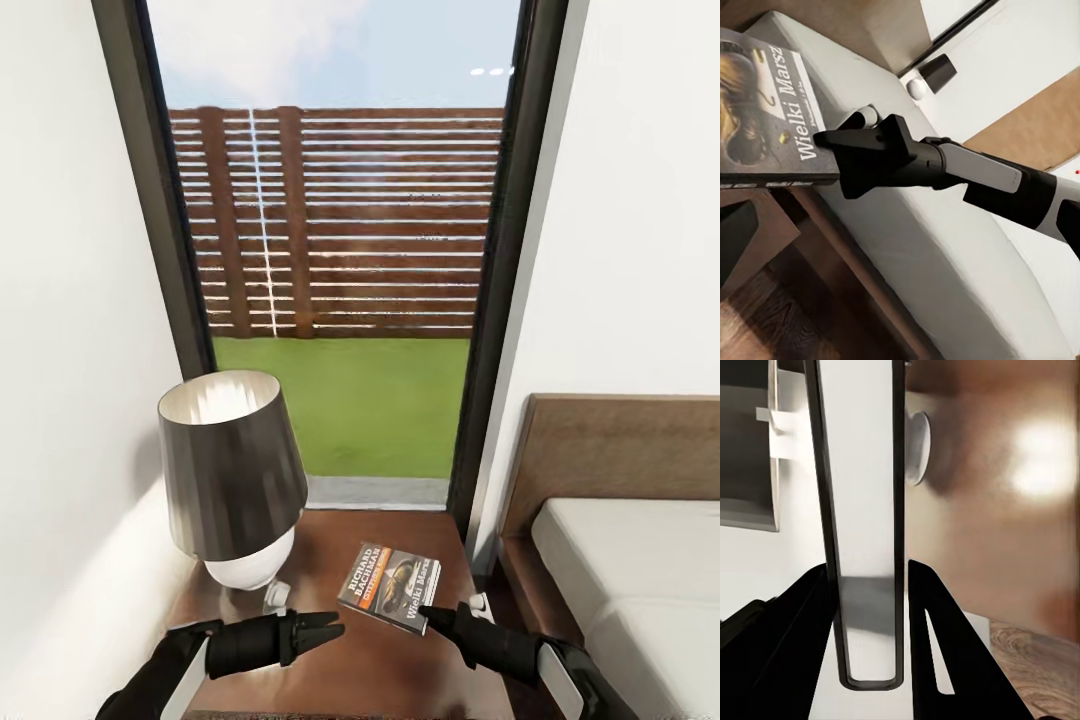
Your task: In the bedroom, move the book from the bed onto either nightstand, and place the two sandals side by side next to the bed.
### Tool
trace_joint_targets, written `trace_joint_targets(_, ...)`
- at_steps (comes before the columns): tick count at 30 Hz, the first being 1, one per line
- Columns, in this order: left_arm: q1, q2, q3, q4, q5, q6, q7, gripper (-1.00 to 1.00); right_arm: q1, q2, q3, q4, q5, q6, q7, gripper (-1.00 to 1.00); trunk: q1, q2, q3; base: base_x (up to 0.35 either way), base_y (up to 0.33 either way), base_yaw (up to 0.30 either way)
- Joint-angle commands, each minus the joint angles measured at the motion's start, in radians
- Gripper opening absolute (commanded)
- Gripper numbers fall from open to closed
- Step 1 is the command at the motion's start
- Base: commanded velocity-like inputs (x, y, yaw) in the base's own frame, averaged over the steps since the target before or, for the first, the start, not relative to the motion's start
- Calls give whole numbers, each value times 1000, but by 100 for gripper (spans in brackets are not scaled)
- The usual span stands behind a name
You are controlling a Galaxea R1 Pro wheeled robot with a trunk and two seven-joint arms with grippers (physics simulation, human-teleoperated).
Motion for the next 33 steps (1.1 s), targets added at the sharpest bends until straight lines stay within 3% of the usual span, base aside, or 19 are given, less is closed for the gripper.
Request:
trace_joint_targets(1,-1,1,-5,0,9,10,1,100,-1,0,-3,0,-3,6,2,-100,4,-8,-4,0,0,0)
trace_joint_targets(33,-1,2,-2,-1,11,10,-1,100,-1,-1,-3,0,-3,6,2,-100,126,-232,-104,0,0,0)
